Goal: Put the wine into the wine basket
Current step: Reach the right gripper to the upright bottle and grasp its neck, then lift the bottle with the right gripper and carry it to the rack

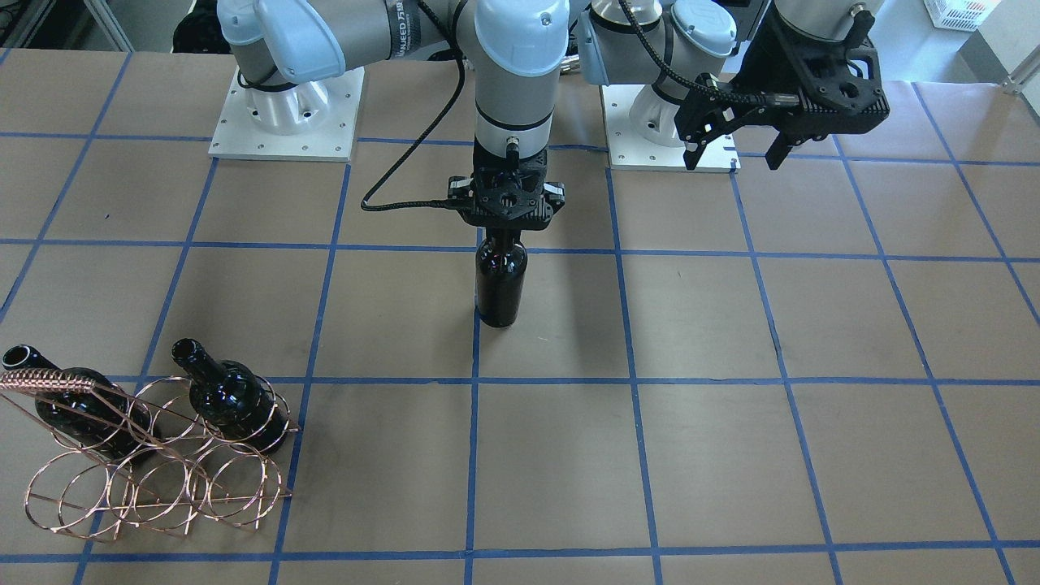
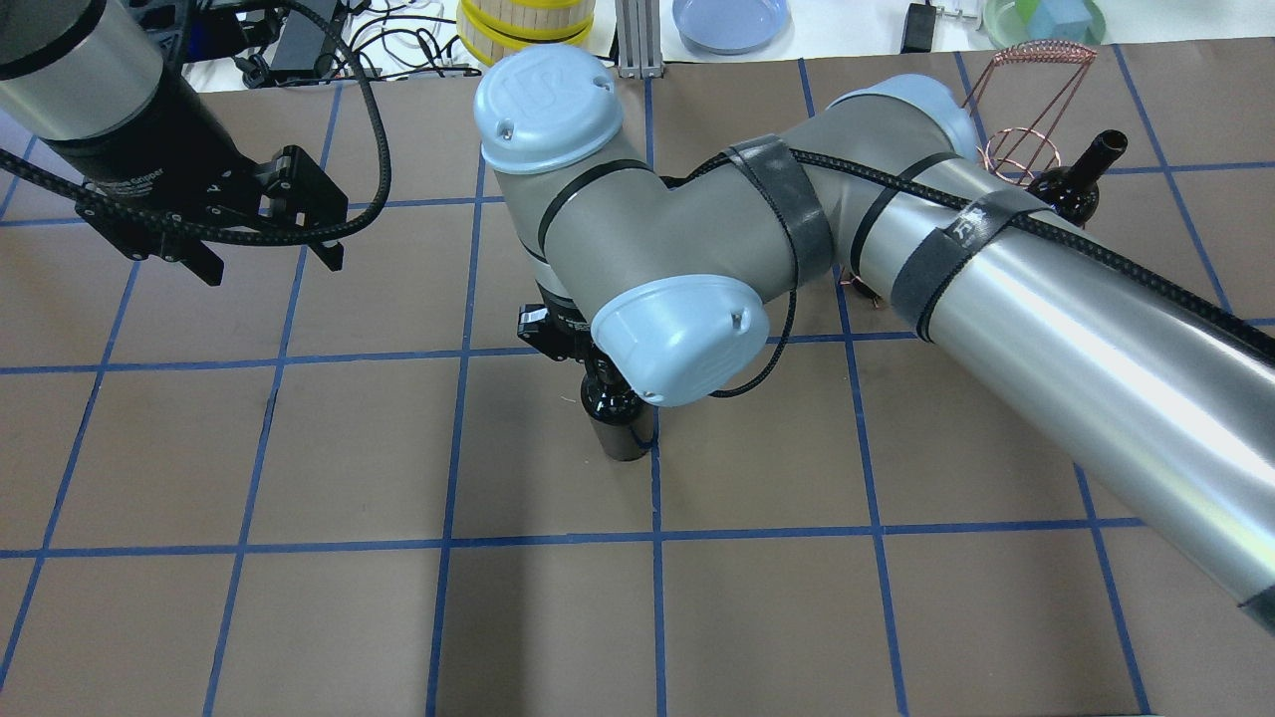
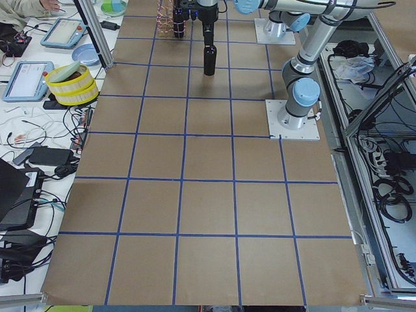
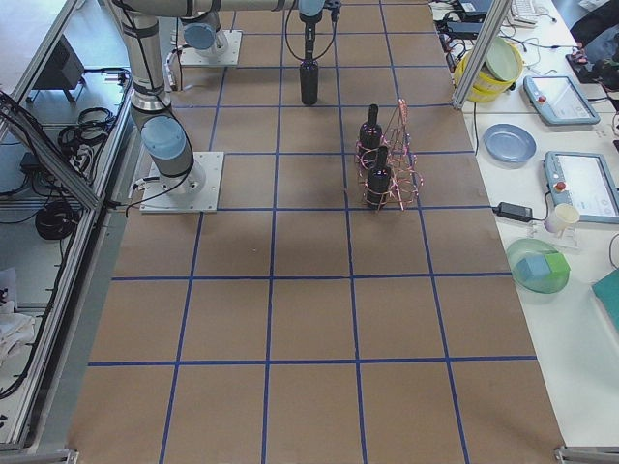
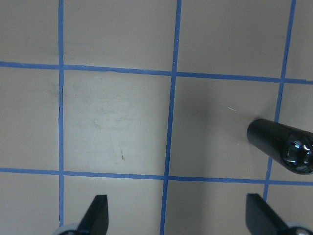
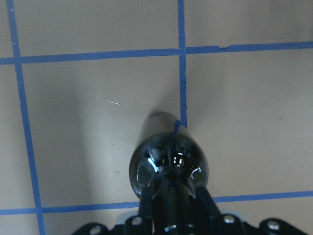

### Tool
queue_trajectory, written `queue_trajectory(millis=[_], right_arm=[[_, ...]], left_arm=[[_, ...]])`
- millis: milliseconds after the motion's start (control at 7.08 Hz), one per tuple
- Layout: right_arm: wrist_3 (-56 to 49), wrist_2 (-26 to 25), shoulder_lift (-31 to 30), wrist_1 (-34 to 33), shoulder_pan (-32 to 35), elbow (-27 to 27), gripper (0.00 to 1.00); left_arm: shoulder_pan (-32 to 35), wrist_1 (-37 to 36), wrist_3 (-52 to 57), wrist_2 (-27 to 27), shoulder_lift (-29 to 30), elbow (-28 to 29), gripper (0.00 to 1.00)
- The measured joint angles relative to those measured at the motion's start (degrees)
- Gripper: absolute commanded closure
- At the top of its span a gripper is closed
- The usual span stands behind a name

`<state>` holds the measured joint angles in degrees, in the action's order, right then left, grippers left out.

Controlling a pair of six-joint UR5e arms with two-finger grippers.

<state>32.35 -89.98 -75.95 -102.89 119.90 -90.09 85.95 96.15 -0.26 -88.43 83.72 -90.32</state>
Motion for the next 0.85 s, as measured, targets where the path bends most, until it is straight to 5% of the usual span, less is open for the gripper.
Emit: queue_trajectory(millis=[424, 847], right_arm=[[-0.67, 0.56, -1.19, -0.07, -0.94, 0.59, 0.89], [-7.31, 1.06, -8.08, 3.12, -10.21, 1.86, 0.97]], left_arm=[[0.00, 0.00, 0.00, 0.04, -0.02, -0.02, 0.00], [0.00, 0.00, 0.00, 0.01, -0.10, -0.19, 0.00]])
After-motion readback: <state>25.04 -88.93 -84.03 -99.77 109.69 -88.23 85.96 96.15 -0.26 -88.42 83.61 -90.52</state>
